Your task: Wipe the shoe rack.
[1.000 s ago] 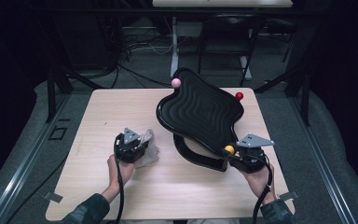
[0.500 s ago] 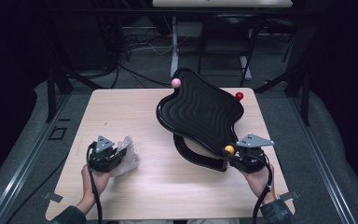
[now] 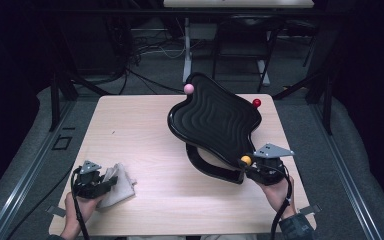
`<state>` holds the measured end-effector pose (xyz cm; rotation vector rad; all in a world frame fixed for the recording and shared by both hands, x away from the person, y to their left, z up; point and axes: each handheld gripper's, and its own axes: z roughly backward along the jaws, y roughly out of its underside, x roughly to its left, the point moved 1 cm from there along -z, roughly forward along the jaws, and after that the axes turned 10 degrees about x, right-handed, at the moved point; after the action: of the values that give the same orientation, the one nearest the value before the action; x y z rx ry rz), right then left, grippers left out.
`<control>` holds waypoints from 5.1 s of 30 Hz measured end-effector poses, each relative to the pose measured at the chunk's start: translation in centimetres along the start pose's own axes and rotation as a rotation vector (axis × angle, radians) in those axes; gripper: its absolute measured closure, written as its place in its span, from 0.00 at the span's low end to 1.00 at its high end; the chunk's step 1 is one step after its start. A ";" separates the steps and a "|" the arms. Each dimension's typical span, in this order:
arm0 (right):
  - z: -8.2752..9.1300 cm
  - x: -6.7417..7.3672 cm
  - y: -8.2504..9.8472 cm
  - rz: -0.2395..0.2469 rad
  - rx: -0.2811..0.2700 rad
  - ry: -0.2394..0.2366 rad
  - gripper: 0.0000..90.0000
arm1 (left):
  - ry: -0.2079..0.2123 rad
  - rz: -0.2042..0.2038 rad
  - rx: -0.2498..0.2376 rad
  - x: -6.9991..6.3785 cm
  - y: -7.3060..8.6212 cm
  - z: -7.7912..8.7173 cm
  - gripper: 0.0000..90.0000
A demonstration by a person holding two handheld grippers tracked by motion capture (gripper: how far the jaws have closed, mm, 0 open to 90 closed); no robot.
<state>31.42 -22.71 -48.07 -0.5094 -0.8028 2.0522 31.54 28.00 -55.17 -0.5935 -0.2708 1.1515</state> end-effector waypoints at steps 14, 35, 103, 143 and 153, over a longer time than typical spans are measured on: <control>0.0 0.0 0.0 0.002 0.000 -0.004 0.66 | 0.023 -0.081 -0.136 -2.3 -6.2 0.8 0.14; 0.1 -0.3 -0.1 0.025 0.021 -0.020 0.67 | 0.151 -0.193 -0.177 -8.5 -13.9 -9.5 0.13; -0.5 -1.4 -0.8 0.019 0.025 -0.008 0.66 | 0.124 -0.235 -0.157 -11.0 -13.7 -12.9 0.84; -0.3 2.8 -2.8 0.095 0.062 -0.036 0.55 | 0.199 -0.232 -0.097 -8.6 -10.5 -8.6 0.82; -1.4 2.2 -2.9 0.086 0.069 -0.006 0.71 | 0.210 -0.261 -0.106 -9.1 -10.3 -8.7 0.83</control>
<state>32.70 -19.10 -47.19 -0.5073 -0.7224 2.1536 40.21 14.24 -55.55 -0.7443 -0.2223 0.8198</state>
